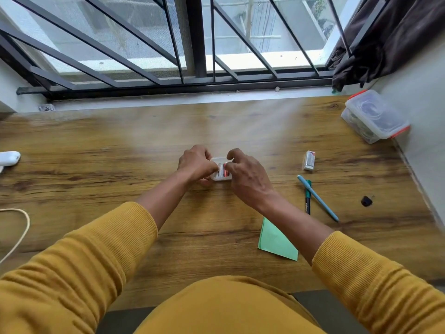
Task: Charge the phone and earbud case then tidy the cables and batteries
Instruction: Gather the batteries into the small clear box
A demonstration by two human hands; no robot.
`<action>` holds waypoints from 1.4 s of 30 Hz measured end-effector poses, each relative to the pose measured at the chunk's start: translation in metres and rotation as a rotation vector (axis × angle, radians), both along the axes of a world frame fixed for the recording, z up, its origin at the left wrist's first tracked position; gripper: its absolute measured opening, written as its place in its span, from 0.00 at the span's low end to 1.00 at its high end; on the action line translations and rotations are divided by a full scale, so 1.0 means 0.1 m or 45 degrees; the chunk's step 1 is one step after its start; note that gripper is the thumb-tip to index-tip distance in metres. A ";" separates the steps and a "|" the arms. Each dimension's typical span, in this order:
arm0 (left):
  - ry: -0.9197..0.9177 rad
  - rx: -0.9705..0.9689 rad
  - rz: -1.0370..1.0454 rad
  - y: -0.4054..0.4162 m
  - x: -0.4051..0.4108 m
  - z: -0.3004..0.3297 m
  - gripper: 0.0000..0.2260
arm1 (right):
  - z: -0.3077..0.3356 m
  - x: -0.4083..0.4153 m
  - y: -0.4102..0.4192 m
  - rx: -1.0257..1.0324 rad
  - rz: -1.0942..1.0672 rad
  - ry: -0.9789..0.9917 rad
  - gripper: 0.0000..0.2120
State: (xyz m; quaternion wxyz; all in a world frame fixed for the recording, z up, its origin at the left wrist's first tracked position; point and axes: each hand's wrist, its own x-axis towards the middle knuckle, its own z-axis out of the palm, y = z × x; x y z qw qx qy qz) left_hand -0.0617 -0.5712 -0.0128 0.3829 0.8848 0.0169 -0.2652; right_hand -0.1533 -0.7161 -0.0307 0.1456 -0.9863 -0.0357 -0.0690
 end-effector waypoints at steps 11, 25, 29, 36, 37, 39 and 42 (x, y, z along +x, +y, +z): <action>-0.103 0.016 0.033 0.00 -0.14 -0.04 0.08 | 0.13 0.03 0.05 -0.146 0.127 0.158 0.14; -0.821 -0.095 -0.180 -0.24 -0.73 0.09 0.09 | 0.26 -0.40 -0.21 0.284 -0.113 -0.115 0.12; -0.725 -0.205 -0.250 -0.27 -0.91 0.04 0.09 | 0.26 -0.55 -0.43 0.342 -0.214 -0.110 0.11; -0.628 -0.203 -0.350 -0.22 -1.16 -0.09 0.10 | 0.14 -0.83 -0.69 0.402 -0.258 -0.037 0.10; -0.628 -0.193 -0.346 -0.20 -1.18 -0.10 0.10 | 0.13 -0.86 -0.70 0.401 -0.260 -0.016 0.10; -0.623 -0.170 -0.314 -0.17 -1.22 -0.11 0.11 | 0.12 -0.90 -0.72 0.405 -0.255 0.016 0.10; -0.616 -0.131 -0.282 -0.14 -1.28 -0.13 0.10 | 0.13 -0.93 -0.75 0.406 -0.240 0.045 0.10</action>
